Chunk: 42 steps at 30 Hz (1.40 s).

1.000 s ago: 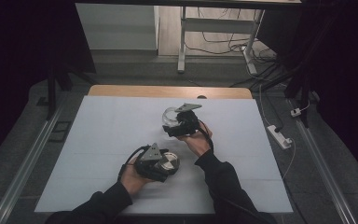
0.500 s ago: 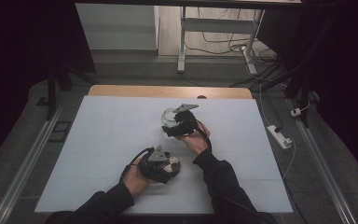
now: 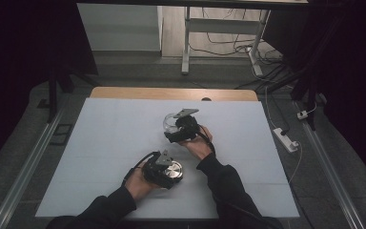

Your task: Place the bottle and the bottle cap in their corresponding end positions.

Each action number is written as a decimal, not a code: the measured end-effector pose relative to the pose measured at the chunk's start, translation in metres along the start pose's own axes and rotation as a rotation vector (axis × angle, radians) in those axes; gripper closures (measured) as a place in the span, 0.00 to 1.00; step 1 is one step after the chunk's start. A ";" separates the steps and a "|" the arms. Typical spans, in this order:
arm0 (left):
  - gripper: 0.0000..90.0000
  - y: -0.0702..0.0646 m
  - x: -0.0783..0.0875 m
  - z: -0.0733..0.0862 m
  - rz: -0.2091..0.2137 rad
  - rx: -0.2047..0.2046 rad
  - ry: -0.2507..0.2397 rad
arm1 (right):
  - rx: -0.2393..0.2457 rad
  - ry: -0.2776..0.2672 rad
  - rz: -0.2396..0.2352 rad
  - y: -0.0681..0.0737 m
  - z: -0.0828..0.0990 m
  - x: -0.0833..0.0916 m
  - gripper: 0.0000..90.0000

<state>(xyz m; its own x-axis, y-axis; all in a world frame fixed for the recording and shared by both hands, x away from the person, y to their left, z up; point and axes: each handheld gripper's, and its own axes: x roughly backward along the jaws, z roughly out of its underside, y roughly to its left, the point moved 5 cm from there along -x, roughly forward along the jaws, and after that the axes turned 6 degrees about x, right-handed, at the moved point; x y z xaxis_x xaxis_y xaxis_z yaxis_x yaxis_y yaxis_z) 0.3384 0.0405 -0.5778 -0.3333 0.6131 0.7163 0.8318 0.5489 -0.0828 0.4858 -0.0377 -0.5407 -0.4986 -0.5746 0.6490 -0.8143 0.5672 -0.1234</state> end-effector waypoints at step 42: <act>0.02 0.014 0.066 0.012 0.087 0.162 -0.082 | -0.067 -0.046 -0.088 0.013 0.013 0.058 0.00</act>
<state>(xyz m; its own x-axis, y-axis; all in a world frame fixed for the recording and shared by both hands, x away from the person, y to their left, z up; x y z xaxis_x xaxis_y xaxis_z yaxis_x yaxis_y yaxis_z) 0.3230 0.0954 -0.5401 -0.3037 0.7033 0.6428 0.7789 0.5718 -0.2577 0.4419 -0.0716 -0.5145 -0.4405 -0.6496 0.6197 -0.8346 0.5506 -0.0162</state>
